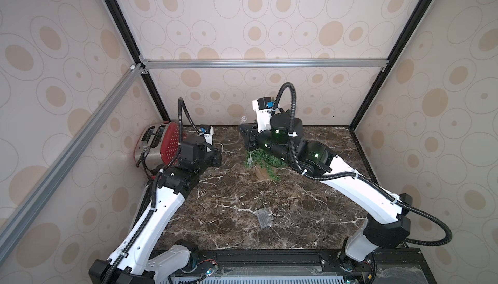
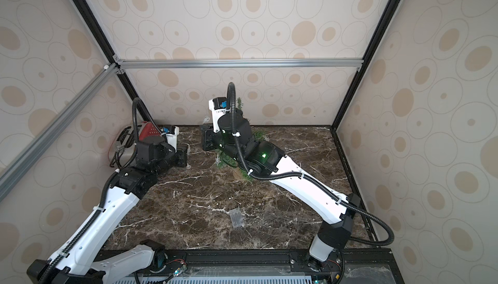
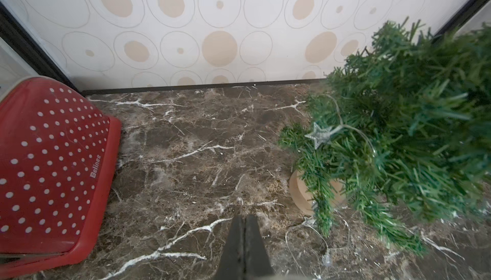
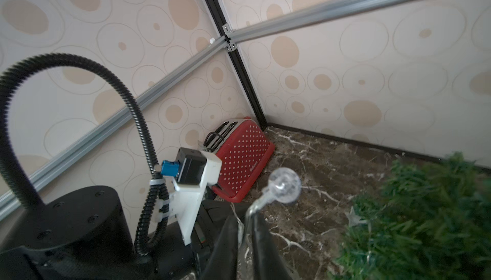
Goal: Wrap string light around the christmas tree
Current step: Wrap the light string around the Christmas tree.
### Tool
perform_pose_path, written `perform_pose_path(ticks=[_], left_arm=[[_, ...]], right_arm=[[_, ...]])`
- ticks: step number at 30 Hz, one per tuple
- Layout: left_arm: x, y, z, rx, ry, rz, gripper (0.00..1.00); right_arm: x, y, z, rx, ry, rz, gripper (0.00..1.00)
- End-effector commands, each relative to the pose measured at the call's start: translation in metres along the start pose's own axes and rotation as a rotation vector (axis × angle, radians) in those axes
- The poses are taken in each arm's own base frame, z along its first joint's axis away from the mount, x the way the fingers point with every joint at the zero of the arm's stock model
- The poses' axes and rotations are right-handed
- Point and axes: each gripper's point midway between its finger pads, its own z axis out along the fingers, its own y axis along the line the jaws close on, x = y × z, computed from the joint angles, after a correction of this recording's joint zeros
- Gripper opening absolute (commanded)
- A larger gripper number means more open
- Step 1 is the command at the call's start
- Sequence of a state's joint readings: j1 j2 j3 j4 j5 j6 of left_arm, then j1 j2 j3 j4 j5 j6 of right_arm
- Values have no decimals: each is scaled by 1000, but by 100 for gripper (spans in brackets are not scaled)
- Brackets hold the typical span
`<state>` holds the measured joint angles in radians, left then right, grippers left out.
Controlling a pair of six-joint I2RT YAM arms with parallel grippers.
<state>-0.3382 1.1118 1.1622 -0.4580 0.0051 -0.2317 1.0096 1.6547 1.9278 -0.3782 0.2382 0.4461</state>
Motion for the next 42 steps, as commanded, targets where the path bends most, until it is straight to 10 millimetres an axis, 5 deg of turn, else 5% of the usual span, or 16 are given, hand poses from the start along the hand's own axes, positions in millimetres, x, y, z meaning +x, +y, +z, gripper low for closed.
perform_pose_path(ticks=[1, 7, 14, 22, 28, 36, 42], left_arm=[[-22, 0, 3, -20, 0, 35, 0], [-62, -7, 40, -9, 9, 69, 0], [-114, -35, 76, 114, -35, 88, 0], [-147, -78, 123, 330, -78, 33, 0], [-168, -111, 151, 515, -114, -62, 0], [-141, -150, 177, 618, -59, -11, 0], [-124, -148, 189, 604, -19, 7, 20]], right_arm=[[7, -12, 2, 73, 11, -22, 29], [14, -26, -17, 121, 44, -83, 47], [42, -47, -66, 108, 110, -145, 48], [90, -77, -118, 95, 185, -195, 56], [144, -98, -130, 94, 294, -210, 58], [213, -124, -132, 110, 396, -126, 64], [261, -132, -126, 90, 466, -44, 73]])
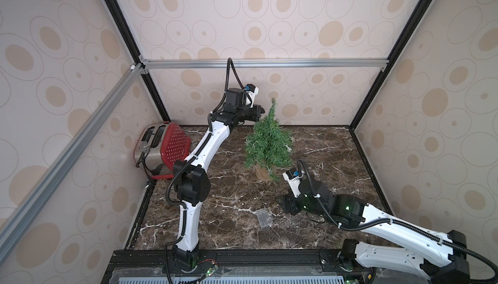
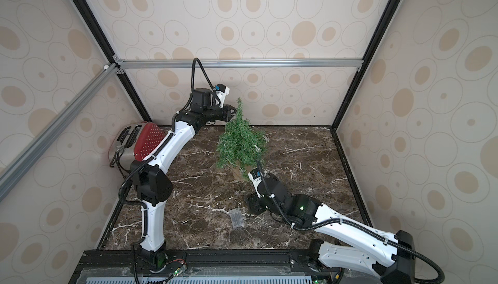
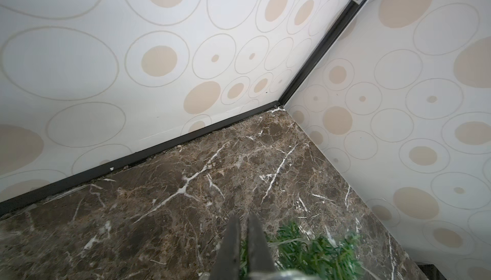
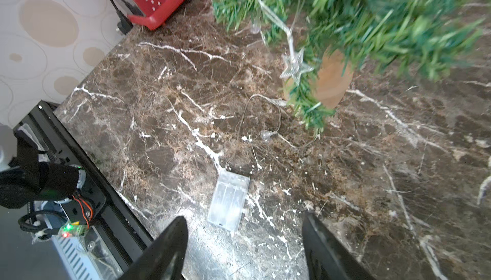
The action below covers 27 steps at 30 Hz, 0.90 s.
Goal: Wrap string light around the christmas tree
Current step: Wrap the light string around the Christmas tree, then pick up the light string from the center of the board.
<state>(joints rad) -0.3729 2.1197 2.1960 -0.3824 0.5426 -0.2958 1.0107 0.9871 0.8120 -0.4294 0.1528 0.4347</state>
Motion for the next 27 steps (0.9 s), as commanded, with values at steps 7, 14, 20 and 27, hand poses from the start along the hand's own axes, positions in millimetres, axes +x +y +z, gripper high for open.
perform_pose_path(ticks=[7, 14, 20, 27], left_arm=[[20, 9, -12, -66, 89, 70, 63], [2, 29, -54, -228, 47, 98, 99], [-15, 32, -84, -321, -11, 103, 99], [-21, 51, -113, -496, -42, 90, 99]], right_arm=[[37, 7, 35, -63, 65, 64, 80], [66, 11, 64, -7, 154, -9, 94], [88, 17, 86, 40, 226, -35, 100], [101, 29, 111, 56, 280, -22, 100]])
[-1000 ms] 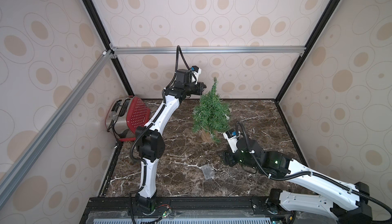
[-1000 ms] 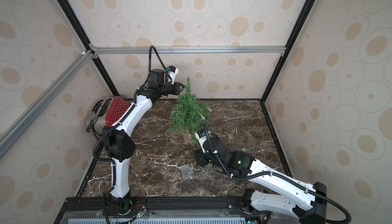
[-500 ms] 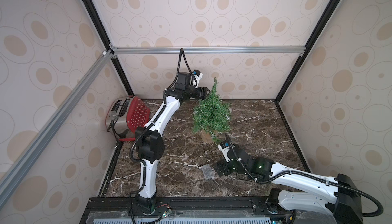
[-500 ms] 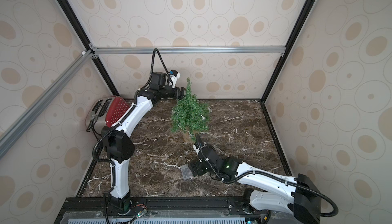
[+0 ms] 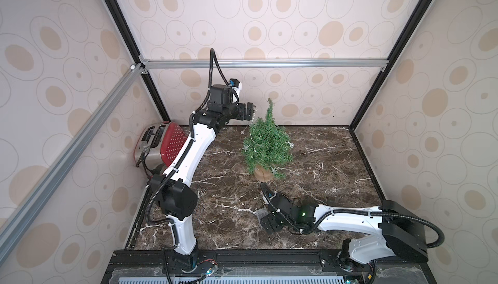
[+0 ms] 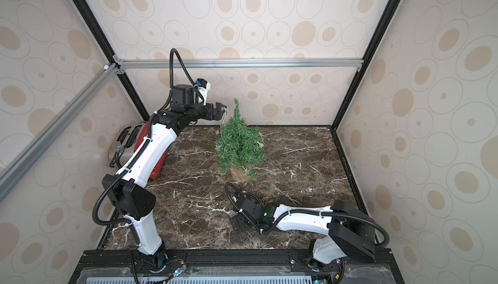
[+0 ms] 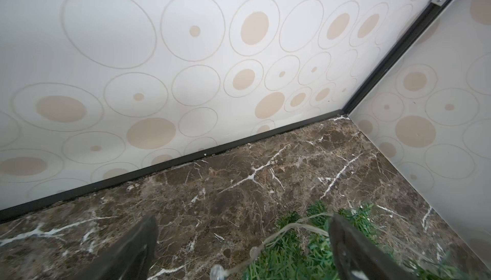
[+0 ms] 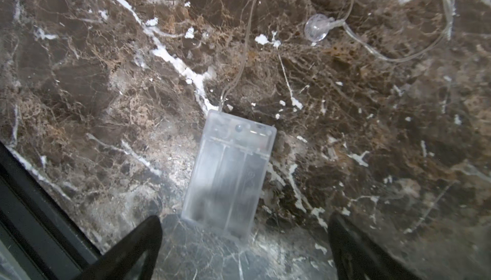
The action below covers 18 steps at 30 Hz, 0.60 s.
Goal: Wrap string light around the christmas tree
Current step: Pick up the light string from the center of the board.
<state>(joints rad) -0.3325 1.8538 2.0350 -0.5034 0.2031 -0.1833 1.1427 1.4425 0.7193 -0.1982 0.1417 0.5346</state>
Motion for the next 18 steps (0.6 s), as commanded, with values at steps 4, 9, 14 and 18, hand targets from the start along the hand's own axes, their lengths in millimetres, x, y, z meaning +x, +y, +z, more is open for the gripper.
perform_pose_path(ticks=[4, 9, 14, 18], left_arm=[[1, 40, -28, -226, -12, -14, 99], [-3, 54, -67, -328, -60, -35, 99], [10, 57, -101, -360, -67, -36, 99], [25, 53, -125, -354, -55, -52, 99]], right_arm=[[-8, 10, 17, 47, 5, 50, 99], [5, -6, 27, 144, 61, 83, 84], [9, 3, 31, 117, 88, 58, 72], [6, 12, 29, 125, 94, 12, 56]])
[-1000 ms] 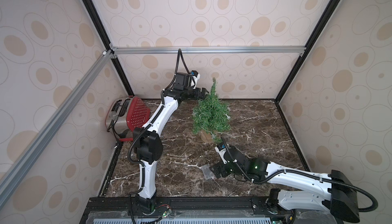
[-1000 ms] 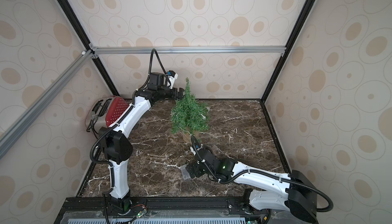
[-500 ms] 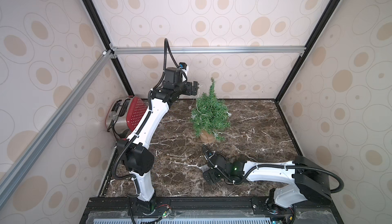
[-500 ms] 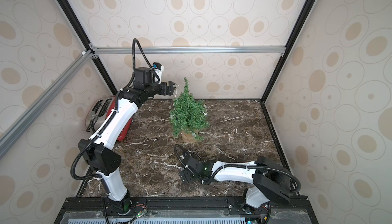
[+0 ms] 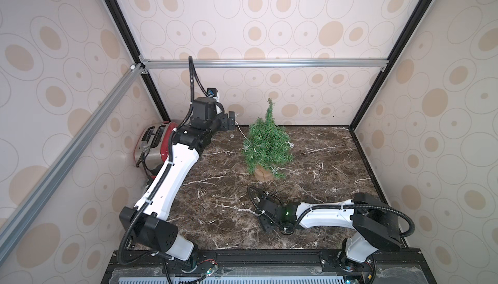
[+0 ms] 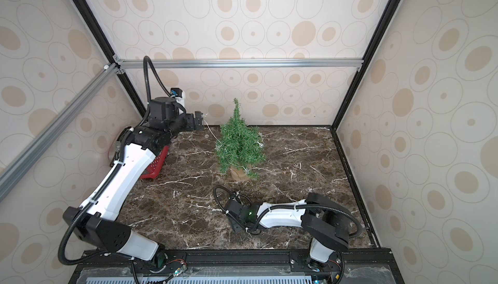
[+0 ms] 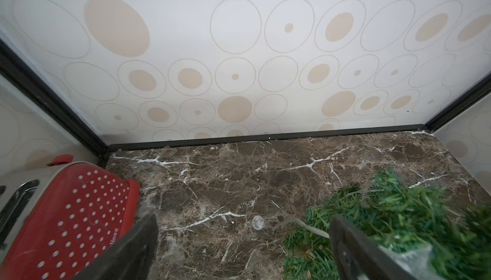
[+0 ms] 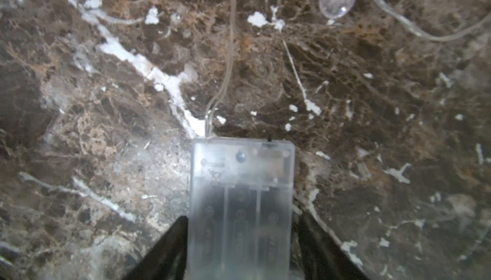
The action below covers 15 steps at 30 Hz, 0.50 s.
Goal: Wrap string light around the christmas tree
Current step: Pick up the light string from the center of the board.
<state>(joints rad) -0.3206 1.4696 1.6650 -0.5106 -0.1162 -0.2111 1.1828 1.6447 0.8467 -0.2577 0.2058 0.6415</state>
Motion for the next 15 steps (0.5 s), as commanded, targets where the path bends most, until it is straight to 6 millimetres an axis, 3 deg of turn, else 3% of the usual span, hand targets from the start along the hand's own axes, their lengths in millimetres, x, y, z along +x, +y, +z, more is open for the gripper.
perform_pose_path(ticks=[1, 5, 11, 15], left_arm=[[7, 10, -22, -19, -4, -21, 99], [29, 7, -43, 31, 32, -36, 99], [62, 8, -63, 74, 45, -59, 99], [61, 1, -63, 115, 22, -54, 99]], right_arm=[[-2, 7, -6, 30, 6, -46, 48], [-20, 24, -42, 42, -91, -125, 25], [-59, 58, -144, 23, -330, -263, 22], [-81, 51, -201, 28, -455, -252, 19]])
